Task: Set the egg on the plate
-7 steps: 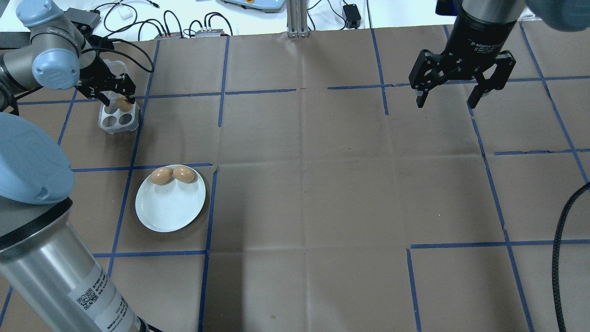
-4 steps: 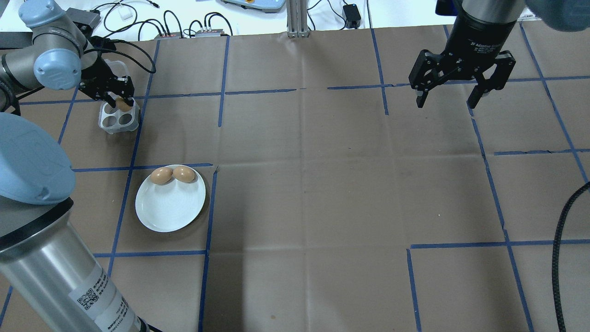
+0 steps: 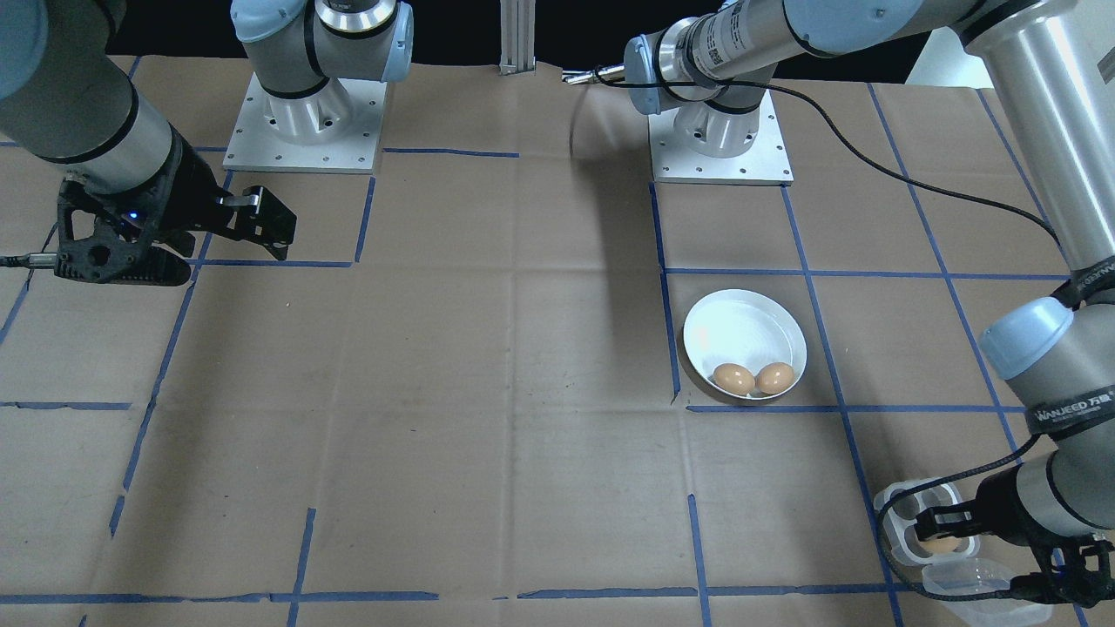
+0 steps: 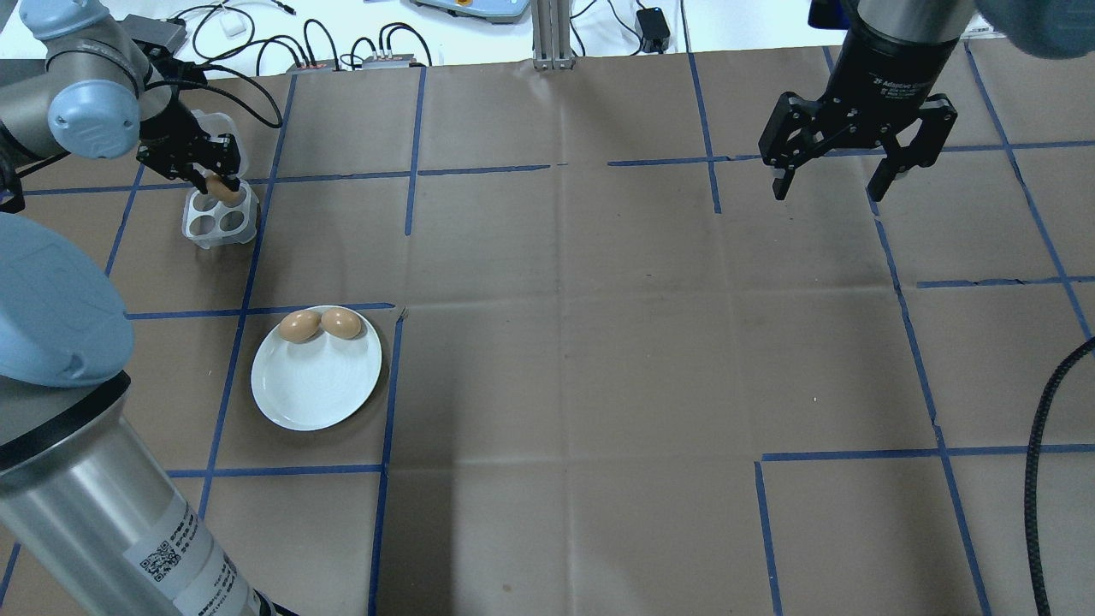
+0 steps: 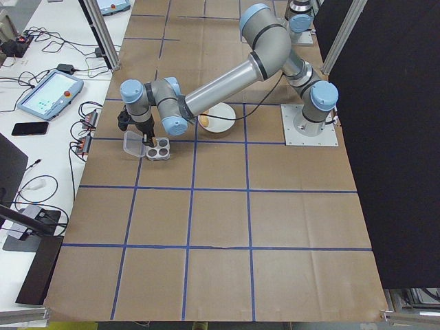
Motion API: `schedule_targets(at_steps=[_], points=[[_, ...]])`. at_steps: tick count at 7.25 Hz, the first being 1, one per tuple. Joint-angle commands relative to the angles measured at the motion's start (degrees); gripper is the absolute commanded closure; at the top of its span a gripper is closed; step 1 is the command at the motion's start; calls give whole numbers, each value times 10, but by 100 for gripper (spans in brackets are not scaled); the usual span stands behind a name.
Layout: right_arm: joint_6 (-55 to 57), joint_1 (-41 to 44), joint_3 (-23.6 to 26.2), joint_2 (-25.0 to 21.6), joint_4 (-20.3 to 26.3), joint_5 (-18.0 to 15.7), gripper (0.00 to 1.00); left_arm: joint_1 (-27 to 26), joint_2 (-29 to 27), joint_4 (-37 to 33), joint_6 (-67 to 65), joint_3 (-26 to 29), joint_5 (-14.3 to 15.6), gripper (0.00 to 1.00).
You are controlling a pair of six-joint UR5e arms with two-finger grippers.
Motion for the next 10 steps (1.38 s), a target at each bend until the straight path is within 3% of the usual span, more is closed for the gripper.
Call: schedule_targets(at_steps=[1, 2, 3, 6, 7, 10], points=[[0, 0, 0, 0, 0, 0, 0, -2, 71, -79, -1, -13, 3, 78], [0, 0, 0, 0, 0, 0, 0, -6, 115, -110, -10, -43, 1, 80], [0, 0, 0, 0, 0, 0, 0, -7, 163, -112, -30, -113, -2, 81], [0, 0, 0, 0, 0, 0, 0, -59, 295, -46, -108, -313, -1, 81], [0, 0, 0, 0, 0, 0, 0, -82, 299, 6, -131, -358, -1, 81], [0, 0, 0, 0, 0, 0, 0, -86, 284, 165, -127, -474, 4, 81]])
